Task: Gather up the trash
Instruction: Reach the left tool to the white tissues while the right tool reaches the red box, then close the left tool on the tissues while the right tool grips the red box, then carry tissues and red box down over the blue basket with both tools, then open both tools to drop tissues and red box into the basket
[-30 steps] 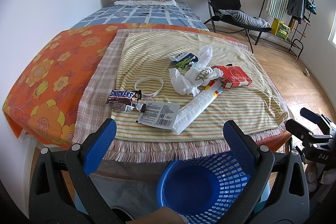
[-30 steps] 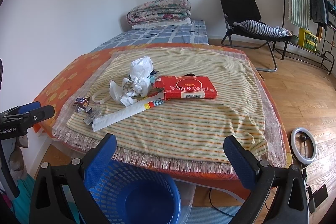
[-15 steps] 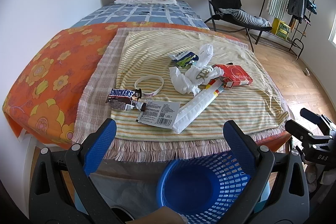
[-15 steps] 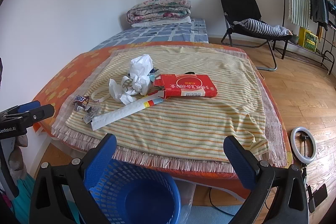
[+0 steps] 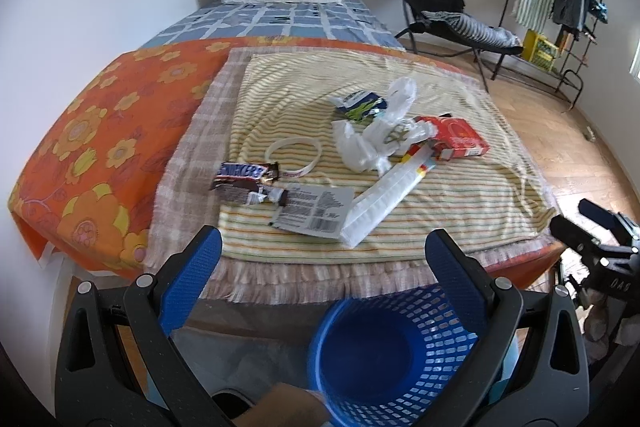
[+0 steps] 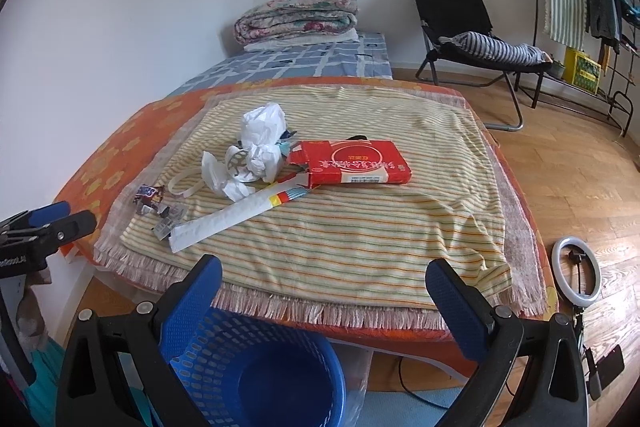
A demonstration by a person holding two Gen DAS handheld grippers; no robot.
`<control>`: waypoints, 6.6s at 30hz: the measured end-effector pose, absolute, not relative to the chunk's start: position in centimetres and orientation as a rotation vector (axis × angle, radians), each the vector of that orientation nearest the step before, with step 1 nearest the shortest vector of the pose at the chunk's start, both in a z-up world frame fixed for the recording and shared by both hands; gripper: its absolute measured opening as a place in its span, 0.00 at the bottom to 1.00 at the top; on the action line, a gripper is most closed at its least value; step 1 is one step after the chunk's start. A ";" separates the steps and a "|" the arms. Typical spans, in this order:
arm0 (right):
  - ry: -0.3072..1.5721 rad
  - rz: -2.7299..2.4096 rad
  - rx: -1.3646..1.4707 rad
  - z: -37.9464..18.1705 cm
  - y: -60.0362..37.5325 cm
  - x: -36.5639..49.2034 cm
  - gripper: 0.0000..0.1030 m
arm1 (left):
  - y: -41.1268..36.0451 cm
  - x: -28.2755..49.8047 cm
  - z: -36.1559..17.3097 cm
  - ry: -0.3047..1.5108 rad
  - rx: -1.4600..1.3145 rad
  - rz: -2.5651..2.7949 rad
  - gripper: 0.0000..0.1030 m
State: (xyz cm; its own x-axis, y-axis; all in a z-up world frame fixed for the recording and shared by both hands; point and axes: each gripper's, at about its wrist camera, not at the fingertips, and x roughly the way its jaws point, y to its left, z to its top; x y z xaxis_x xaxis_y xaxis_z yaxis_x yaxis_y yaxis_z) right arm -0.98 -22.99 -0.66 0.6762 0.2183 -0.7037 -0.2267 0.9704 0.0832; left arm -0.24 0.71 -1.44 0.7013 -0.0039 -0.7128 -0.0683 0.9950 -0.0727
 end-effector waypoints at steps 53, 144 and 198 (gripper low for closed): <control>1.154 0.261 0.690 -11.4 -28.7 19.2 0.69 | -6.3 19.5 -5.4 1.027 0.065 -0.234 0.67; 0.813 0.517 0.086 -0.8 -23.4 -1.3 0.15 | -2.4 0.4 -2.5 0.980 -0.108 -0.390 0.26; 1.012 0.474 0.009 -8.5 -22.2 -4.4 0.56 | -5.0 -3.7 -9.6 1.195 0.031 -0.478 0.57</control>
State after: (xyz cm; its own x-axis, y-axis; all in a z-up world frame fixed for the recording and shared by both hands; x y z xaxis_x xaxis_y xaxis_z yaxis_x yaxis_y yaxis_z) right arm -4.39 -22.18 -8.51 0.4379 0.3852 -0.8123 -0.3770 0.8989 0.2231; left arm -3.68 -5.00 -9.57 0.2798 -0.3398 -0.8979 0.3724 0.9004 -0.2247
